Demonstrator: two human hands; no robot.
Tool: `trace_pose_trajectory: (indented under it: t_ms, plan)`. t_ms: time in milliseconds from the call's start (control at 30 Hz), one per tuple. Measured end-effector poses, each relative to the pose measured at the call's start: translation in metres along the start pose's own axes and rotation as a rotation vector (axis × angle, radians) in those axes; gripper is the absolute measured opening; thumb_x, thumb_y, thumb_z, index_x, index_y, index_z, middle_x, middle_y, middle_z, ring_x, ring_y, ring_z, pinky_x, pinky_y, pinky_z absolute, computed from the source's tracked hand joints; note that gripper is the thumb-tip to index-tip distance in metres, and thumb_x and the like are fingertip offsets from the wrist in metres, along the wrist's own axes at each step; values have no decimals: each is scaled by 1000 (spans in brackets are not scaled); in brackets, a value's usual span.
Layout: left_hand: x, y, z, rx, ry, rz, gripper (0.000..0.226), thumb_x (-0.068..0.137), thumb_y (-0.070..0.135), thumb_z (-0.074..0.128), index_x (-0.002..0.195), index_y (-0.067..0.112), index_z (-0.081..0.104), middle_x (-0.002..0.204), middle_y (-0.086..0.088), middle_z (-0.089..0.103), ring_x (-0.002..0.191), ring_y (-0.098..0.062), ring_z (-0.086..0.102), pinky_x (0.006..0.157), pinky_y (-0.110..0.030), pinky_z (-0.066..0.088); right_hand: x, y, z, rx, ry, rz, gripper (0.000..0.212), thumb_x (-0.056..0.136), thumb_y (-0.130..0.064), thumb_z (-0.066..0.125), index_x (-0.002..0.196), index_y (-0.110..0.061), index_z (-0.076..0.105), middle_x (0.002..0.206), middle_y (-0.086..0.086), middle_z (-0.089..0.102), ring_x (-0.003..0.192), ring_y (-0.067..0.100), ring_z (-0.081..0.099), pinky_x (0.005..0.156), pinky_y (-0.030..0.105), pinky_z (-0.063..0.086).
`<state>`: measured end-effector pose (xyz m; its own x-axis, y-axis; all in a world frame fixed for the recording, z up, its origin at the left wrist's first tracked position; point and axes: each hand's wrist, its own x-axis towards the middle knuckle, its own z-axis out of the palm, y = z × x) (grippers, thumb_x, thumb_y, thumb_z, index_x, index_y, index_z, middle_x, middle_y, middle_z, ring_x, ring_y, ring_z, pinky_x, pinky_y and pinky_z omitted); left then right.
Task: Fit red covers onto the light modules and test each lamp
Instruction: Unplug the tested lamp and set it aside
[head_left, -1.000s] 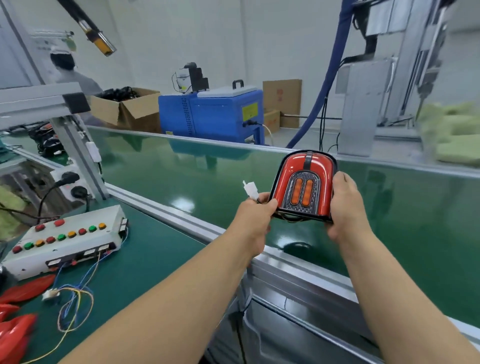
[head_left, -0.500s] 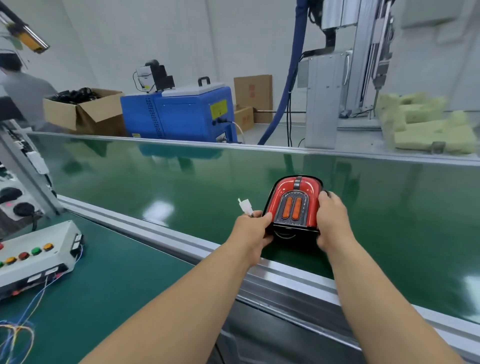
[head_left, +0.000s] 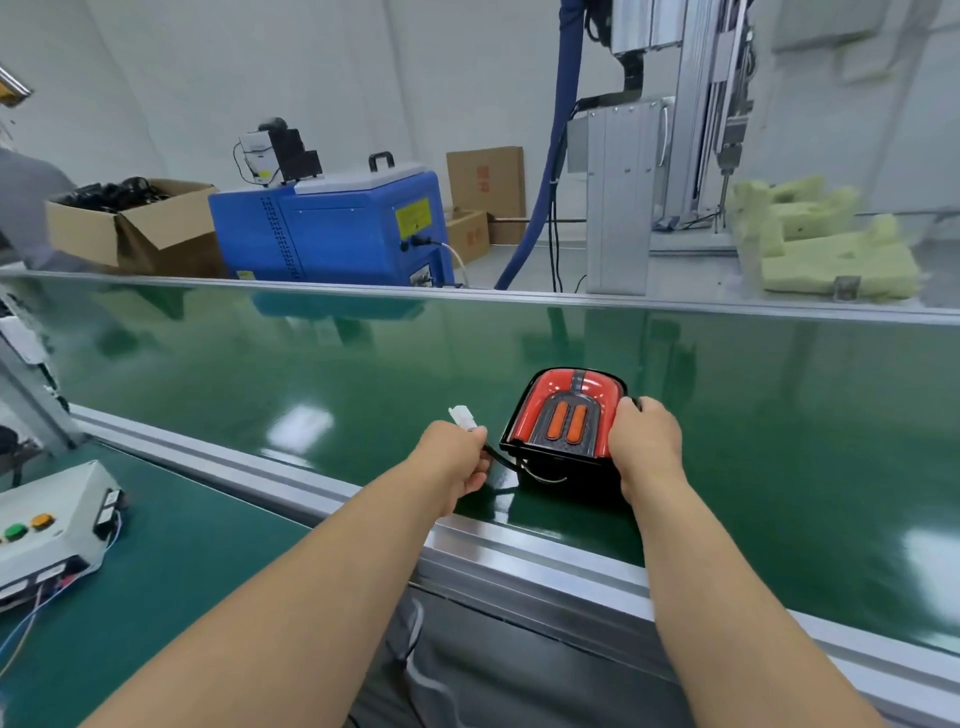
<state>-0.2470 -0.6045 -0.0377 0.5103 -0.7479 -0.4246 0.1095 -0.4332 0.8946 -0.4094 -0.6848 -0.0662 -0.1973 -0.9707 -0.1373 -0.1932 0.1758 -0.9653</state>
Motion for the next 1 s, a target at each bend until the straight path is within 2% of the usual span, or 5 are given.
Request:
trace_pose_trajectory:
  t_ms: [100, 467, 633, 833, 1000]
  plan:
    - [2, -1, 4, -215, 49, -15, 7, 101, -2, 47, 97, -4, 52, 76, -12, 55, 63, -18, 58, 59, -24, 58, 3, 1, 1, 9, 14, -2, 17, 92, -19, 41, 79, -10, 48, 103, 12, 51, 91, 23, 45, 76, 36, 37]
    - [-12, -12, 19, -28, 89, 264, 13, 91, 26, 68, 90, 14, 72, 100, -6, 73, 91, -20, 66, 93, -42, 56, 4, -1, 0, 105, 9, -2, 50, 97, -7, 33, 145, -14, 45, 145, 5, 47, 110, 26, 52, 99, 43, 51]
    - [-13, -14, 19, 15, 101, 316, 15, 92, 19, 68, 80, 24, 74, 87, 3, 76, 93, -17, 69, 87, -35, 57, 3, 1, -3, 151, 22, -20, 56, 96, -3, 37, 147, -23, 42, 148, 5, 45, 100, 22, 53, 78, 38, 54]
    - [-12, -16, 22, -9, 110, 327, 21, 91, 18, 69, 72, 26, 73, 76, 11, 74, 80, -6, 66, 65, -19, 47, 2, -1, -4, 31, 97, -69, 59, 90, 5, 40, 140, -23, 52, 151, 1, 39, 133, 27, 42, 98, 46, 52]
    - [-12, -18, 22, -6, 98, 324, 18, 94, 21, 66, 78, 27, 72, 90, 5, 74, 92, -12, 66, 82, -27, 50, -1, -2, -4, 65, 65, -66, 57, 91, 3, 40, 139, -25, 52, 149, 0, 39, 129, 28, 49, 92, 48, 55]
